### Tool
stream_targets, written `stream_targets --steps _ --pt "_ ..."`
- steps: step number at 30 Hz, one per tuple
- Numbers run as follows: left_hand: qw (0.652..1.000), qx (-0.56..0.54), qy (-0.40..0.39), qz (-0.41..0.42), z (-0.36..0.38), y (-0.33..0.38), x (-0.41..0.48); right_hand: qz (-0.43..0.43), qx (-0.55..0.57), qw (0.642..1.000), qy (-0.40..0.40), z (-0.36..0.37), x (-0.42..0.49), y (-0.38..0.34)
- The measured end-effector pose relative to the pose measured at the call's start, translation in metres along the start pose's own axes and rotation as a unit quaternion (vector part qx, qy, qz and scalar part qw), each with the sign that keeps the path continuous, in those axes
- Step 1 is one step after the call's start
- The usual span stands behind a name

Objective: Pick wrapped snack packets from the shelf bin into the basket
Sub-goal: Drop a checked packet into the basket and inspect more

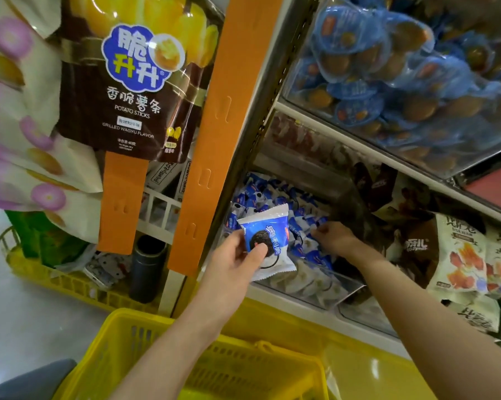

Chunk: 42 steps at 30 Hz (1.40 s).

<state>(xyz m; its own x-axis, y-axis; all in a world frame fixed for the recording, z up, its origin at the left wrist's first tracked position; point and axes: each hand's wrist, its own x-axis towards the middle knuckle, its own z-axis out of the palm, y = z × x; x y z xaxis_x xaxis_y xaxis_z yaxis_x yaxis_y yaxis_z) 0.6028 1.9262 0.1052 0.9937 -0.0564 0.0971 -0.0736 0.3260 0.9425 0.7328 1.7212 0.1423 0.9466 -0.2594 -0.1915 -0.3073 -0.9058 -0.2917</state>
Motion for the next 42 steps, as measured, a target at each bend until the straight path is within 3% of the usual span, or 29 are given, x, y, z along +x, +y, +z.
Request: stream_targets --steps 10,15,18,21,24,33,38,42 --pt "1.000 -0.012 0.017 0.001 -0.002 0.001 0.000 -0.026 -0.002 0.996 0.081 -0.002 0.001 0.001" --pt "0.998 -0.036 0.044 -0.009 -0.004 0.002 -0.003 -0.162 0.042 0.959 0.229 -0.023 -0.030 0.001" --pt "0.997 -0.046 0.059 -0.025 -0.002 0.001 -0.005 -0.187 0.125 0.941 0.252 -0.033 -0.057 -0.008" --pt "0.996 -0.055 0.055 -0.042 0.000 0.001 -0.009 -0.215 0.248 0.922 0.207 -0.032 -0.088 -0.017" --pt "0.997 -0.045 0.043 -0.053 0.001 0.001 -0.015 -0.245 0.282 0.915 0.149 -0.020 -0.115 -0.021" --pt "0.999 -0.003 0.014 -0.052 0.000 0.005 -0.031 -0.163 0.406 0.899 0.010 0.013 -0.142 -0.026" --pt "0.988 -0.111 0.009 -0.102 -0.003 0.007 -0.032 -0.159 0.406 0.899 -0.040 0.021 -0.150 -0.024" --pt "0.992 -0.064 0.012 -0.106 -0.006 0.006 -0.030 -0.237 0.353 0.902 -0.069 0.020 -0.162 -0.024"
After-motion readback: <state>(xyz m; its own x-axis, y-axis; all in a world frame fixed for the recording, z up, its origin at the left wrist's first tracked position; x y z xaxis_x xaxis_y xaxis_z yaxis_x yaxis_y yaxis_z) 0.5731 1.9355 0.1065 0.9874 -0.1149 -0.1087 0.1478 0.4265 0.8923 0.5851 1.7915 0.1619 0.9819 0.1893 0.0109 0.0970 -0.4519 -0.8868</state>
